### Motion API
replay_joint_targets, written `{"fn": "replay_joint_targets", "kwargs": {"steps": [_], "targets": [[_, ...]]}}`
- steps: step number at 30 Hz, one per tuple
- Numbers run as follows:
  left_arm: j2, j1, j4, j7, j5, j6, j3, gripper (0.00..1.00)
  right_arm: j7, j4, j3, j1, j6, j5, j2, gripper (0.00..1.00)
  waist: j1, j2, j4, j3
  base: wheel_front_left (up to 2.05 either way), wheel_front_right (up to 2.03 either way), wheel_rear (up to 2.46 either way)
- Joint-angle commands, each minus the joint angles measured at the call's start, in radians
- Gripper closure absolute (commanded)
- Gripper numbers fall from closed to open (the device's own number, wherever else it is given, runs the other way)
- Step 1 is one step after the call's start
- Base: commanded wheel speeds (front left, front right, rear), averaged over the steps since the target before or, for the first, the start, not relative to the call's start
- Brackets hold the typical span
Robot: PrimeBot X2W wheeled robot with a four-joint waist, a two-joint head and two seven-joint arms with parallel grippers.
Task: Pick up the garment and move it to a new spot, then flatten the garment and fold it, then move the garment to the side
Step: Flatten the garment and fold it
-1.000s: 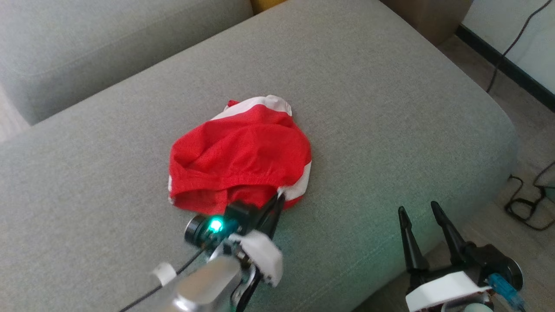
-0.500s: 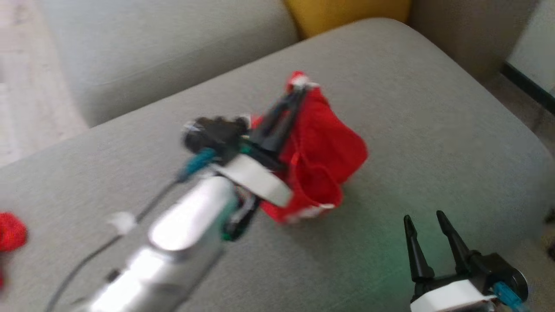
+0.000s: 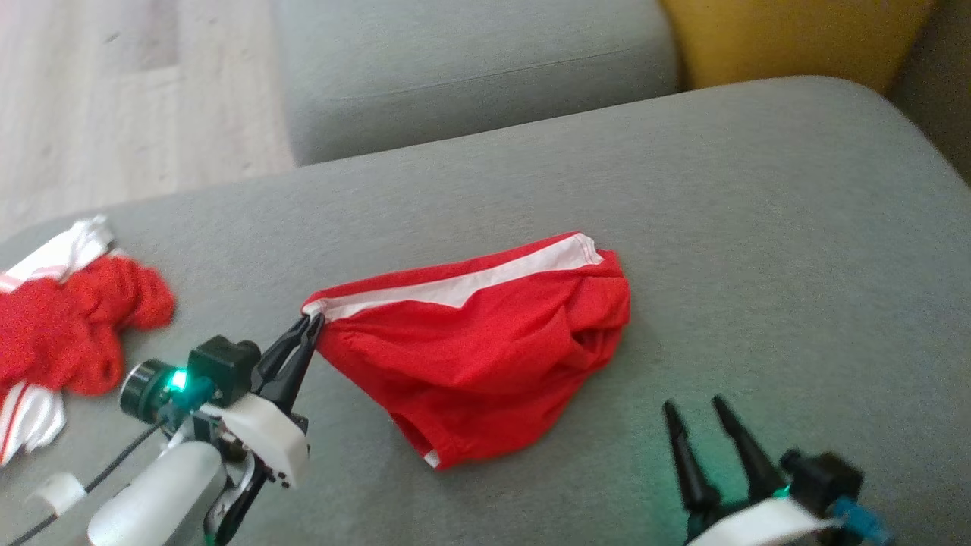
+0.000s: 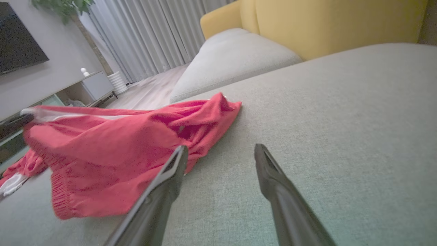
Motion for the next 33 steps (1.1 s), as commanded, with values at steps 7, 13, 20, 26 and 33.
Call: {"fn": "replay_joint_targets", "kwargs": {"steps": [7, 13, 20, 26, 33], "targets": [[0.051, -0.150, -0.051, 0.049, 0.030, -0.030, 0.026, 1.00, -0.007, 0.094, 0.206, -0.319, 0.008, 0.285, -0.241, 0.00, 0.0001, 0.0000, 0.140, 0.118, 0.00, 0.00, 0.00], [0.024, -0.227, -0.056, 0.058, 0.056, -0.049, 0.011, 1.00, 0.100, 0.234, 0.407, -0.584, 0.008, 0.406, -0.365, 0.00, 0.0001, 0.0000, 0.192, 0.186, 0.00, 0.00, 0.00], [-0.022, -0.276, -0.033, 0.052, 0.067, -0.065, -0.008, 1.00, 0.200, 0.428, 0.570, -0.784, 0.008, 0.492, -0.372, 0.00, 0.0001, 0.0000, 0.247, 0.220, 0.00, 0.00, 0.00], [-0.050, -0.302, -0.007, 0.040, 0.074, -0.077, -0.023, 1.00, 0.230, 0.567, 0.654, -0.866, 0.008, 0.530, -0.339, 0.00, 0.0001, 0.0000, 0.278, 0.234, 0.00, 0.00, 0.00], [-0.066, -0.325, 0.017, 0.028, 0.075, -0.090, -0.035, 1.00, 0.235, 0.617, 0.738, -0.915, 0.008, 0.595, -0.326, 0.98, 0.0001, 0.0000, 0.299, 0.254, 0.00, 0.00, 0.00]]}}
